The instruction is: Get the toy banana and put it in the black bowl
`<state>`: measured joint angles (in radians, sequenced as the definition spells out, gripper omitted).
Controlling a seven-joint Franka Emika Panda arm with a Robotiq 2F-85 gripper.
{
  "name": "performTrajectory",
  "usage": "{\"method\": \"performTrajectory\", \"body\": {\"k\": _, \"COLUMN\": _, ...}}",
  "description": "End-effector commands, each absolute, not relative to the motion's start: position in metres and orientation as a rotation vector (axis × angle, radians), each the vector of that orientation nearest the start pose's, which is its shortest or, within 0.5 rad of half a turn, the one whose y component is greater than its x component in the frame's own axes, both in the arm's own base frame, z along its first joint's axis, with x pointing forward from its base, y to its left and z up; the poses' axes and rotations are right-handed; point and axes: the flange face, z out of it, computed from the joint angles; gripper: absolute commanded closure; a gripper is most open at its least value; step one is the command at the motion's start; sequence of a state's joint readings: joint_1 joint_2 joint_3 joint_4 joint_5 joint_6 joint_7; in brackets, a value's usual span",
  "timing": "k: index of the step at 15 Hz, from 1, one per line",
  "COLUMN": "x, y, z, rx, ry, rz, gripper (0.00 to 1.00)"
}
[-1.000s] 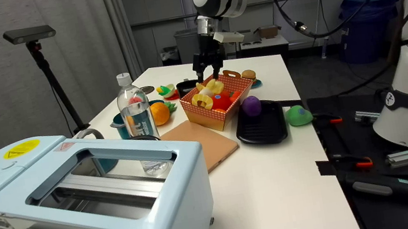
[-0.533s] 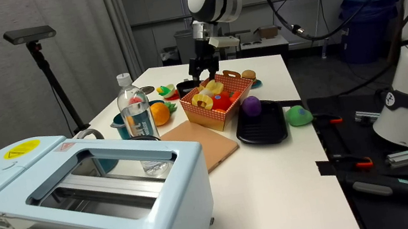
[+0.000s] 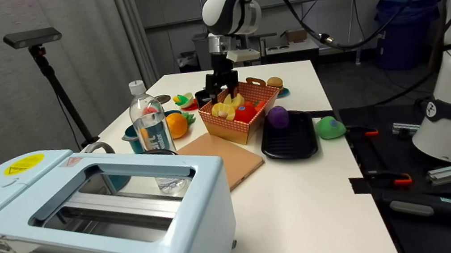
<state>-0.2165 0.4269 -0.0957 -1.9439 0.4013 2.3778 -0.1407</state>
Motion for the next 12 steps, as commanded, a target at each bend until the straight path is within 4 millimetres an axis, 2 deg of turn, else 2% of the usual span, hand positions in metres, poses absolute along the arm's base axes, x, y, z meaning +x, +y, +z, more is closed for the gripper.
{"method": "performTrajectory", "body": {"k": 1, "x": 0.607, "y": -0.183, "z": 0.265, "rx": -2.843, "ry": 0.668, "rz": -0.114, "gripper": 0.28}}
{"method": "performTrajectory", "body": {"k": 10, "x": 0.611, "y": -0.169, "z": 0.301, "rx": -2.837, "ry": 0.696, "rz": -0.168, "gripper": 0.98}}
{"method": "performTrajectory", "body": {"k": 12, "x": 0.611, "y": -0.166, "z": 0.312, "rx": -2.834, "ry": 0.701, "rz": -0.183, "gripper": 1.0}}
